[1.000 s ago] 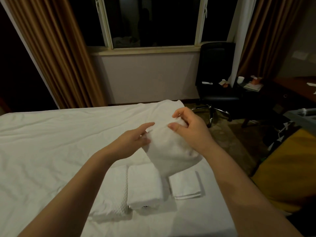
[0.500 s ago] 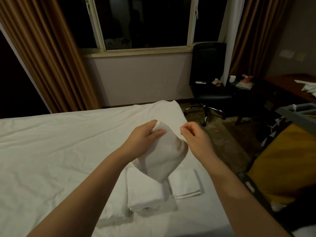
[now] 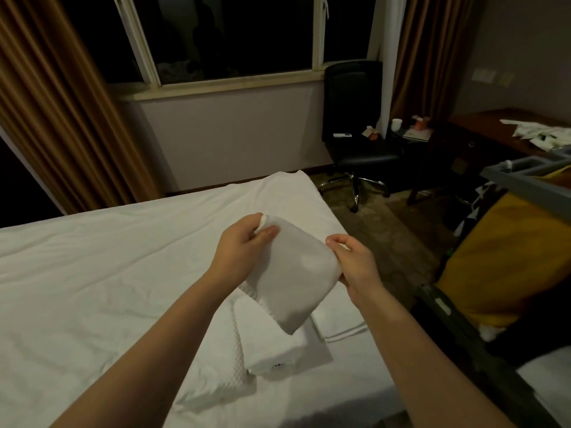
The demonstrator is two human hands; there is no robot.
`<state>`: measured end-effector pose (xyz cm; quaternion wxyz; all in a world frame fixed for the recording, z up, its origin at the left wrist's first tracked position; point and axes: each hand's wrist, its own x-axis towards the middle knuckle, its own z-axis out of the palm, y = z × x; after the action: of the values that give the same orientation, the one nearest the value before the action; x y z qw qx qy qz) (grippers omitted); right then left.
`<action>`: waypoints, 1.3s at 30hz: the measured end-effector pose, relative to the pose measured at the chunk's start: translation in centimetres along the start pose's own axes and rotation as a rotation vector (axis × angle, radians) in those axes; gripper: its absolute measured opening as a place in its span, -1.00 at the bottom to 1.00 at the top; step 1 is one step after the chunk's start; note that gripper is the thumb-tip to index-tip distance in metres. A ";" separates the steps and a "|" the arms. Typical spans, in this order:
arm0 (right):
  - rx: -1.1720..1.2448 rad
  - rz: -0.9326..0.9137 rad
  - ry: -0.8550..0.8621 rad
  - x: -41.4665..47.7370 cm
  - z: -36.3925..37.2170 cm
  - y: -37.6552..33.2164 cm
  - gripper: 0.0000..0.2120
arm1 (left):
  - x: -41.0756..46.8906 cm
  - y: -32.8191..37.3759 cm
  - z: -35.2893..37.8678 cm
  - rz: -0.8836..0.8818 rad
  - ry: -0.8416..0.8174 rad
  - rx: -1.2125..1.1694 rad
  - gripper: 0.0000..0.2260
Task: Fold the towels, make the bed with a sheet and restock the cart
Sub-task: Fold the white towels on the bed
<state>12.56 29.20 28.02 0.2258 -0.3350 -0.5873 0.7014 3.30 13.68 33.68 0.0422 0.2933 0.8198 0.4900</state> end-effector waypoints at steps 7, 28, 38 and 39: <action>0.539 0.334 0.014 -1.7 2.3 1.1 -0.82 | -0.3 -2.6 -1.3 0.011 -0.025 -0.084 -0.71; -0.791 0.162 -0.310 -3.2 2.4 8.6 -0.60 | -1.6 -10.8 2.0 0.270 -0.431 0.235 -0.69; 0.245 0.605 0.012 4.7 -4.3 14.5 -0.73 | 0.8 -11.7 12.5 -0.354 -0.142 -0.096 -0.82; 0.256 0.621 -0.032 5.5 -4.9 14.8 -0.75 | 1.5 -12.0 14.0 -0.432 -0.133 -0.137 -0.82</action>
<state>13.62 33.32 12.02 0.0321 -0.4559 -0.3679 0.8098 1.85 21.20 16.85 0.2197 0.1391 0.8238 0.5038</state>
